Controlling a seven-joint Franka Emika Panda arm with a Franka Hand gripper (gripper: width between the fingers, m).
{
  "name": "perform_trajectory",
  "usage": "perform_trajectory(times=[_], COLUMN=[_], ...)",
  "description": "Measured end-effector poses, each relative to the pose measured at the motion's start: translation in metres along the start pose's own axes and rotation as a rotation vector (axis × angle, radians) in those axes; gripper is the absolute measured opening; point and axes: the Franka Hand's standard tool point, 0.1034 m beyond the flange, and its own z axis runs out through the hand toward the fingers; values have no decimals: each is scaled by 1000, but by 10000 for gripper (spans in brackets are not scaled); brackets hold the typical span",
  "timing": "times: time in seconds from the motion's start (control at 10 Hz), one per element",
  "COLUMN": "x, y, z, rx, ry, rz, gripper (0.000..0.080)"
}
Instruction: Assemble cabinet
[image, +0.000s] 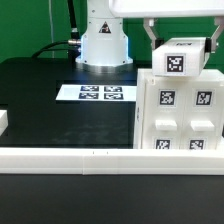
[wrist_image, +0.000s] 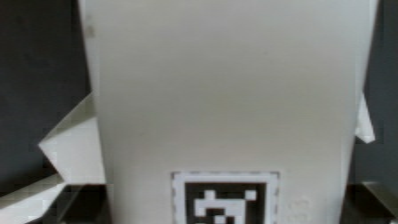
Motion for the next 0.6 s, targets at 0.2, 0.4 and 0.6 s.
perform_trajectory(times=[0.2,0.4,0.6], x=[0,0,0], y=[0,0,0], z=[0,0,0], rx=[1,2,2], ry=[0,-1,-1], rz=[12,36,156], gripper=[554,554,554])
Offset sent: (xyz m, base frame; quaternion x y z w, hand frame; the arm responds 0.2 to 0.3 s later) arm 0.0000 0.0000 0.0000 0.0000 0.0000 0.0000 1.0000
